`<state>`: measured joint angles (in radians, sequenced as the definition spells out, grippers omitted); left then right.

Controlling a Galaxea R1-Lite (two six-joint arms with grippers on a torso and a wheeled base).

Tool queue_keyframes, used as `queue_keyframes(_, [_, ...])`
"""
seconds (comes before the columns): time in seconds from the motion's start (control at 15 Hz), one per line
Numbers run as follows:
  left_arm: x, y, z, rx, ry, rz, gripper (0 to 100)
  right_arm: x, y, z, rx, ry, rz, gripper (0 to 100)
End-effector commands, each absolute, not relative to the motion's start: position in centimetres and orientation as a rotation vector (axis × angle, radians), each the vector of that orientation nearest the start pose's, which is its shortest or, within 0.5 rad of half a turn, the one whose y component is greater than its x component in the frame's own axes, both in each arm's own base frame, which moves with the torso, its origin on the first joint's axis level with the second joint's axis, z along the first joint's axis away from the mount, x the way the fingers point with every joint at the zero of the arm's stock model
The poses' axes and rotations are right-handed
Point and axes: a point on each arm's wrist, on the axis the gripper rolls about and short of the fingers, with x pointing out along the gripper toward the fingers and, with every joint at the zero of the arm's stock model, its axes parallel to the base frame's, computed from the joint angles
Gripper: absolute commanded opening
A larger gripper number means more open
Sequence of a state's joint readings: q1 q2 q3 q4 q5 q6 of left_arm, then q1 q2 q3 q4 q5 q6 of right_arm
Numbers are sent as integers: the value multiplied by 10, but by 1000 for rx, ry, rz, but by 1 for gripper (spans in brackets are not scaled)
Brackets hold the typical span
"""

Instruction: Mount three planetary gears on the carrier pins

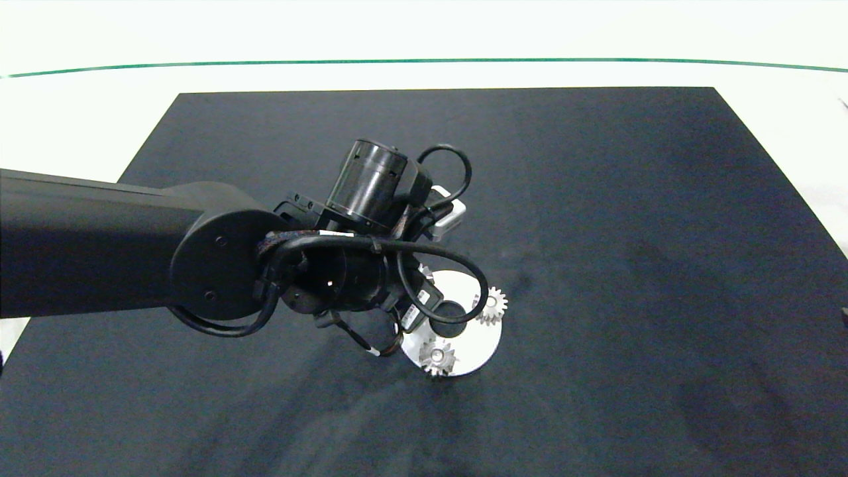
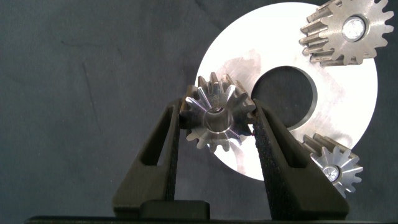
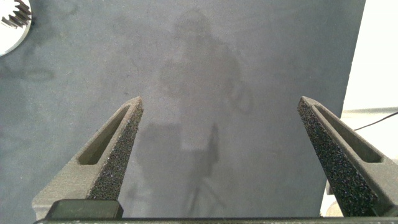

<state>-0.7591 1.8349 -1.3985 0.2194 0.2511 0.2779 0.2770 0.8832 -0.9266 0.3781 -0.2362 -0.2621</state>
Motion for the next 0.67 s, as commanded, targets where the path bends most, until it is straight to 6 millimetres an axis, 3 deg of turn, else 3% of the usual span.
queue_keyframes(0.07, [259, -237, 219, 595, 529, -570, 25, 75, 16, 281, -347, 318, 82, 100])
queue_keyframes(0.67, [259, -239, 221, 606, 518, -576, 25, 75, 16, 281, -346, 317, 84, 100])
